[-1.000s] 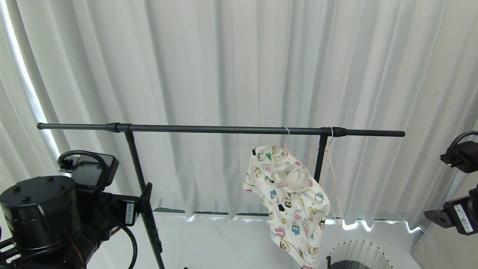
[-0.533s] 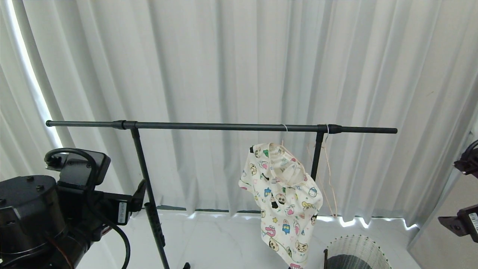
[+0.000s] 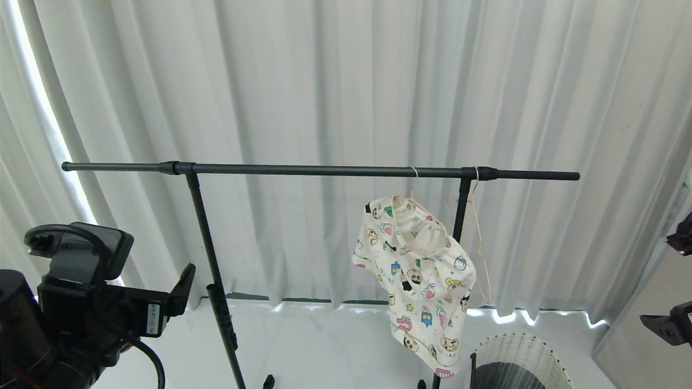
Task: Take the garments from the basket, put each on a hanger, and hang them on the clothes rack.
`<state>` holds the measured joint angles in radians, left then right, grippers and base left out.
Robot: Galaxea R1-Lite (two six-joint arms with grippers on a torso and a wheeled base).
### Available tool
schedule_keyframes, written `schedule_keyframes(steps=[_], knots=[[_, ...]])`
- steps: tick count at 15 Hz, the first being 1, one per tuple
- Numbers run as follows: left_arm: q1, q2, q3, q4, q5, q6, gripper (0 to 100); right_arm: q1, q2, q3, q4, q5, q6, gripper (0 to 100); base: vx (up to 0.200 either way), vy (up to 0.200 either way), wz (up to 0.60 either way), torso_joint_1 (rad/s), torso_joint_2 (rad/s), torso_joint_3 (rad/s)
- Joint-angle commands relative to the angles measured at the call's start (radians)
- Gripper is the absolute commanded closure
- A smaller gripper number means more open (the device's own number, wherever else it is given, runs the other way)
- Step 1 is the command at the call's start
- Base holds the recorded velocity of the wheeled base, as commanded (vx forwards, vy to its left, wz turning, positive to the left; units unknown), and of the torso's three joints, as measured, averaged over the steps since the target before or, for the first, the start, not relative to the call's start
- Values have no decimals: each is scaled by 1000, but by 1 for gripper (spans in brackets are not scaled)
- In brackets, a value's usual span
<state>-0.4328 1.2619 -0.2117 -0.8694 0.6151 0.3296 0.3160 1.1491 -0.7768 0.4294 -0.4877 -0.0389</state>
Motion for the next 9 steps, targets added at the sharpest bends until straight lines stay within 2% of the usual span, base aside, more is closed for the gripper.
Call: schedule_keyframes(steps=[1,9], knots=[[0,-44,20,0,0,2,0,0,-6,10,0,0,1,0,0,0,0,-227,500,271],[48,-45,11,0,0,36,0,-1,-42,88,-1,0,1,0,0,0,0,-246,549,293]])
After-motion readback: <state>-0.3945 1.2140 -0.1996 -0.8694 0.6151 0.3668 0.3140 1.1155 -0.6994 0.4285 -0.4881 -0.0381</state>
